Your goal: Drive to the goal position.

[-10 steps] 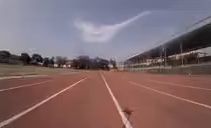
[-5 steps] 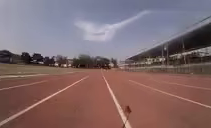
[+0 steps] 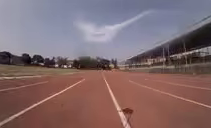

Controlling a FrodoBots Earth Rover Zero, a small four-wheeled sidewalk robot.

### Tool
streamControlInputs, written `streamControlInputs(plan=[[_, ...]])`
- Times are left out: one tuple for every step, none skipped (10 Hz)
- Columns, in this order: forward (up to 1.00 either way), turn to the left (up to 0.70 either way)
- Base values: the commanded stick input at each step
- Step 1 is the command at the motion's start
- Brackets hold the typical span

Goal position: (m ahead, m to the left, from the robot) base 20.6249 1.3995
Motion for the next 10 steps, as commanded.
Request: streamControlInputs(plan=[[0.70, 0.00], [0.70, 0.00], [0.70, 0.00], [0.70, 0.00], [0.70, 0.00], [0.70, 0.00], [0.70, 0.00], [0.70, 0.00], [0.70, 0.00], [0.70, 0.00]])
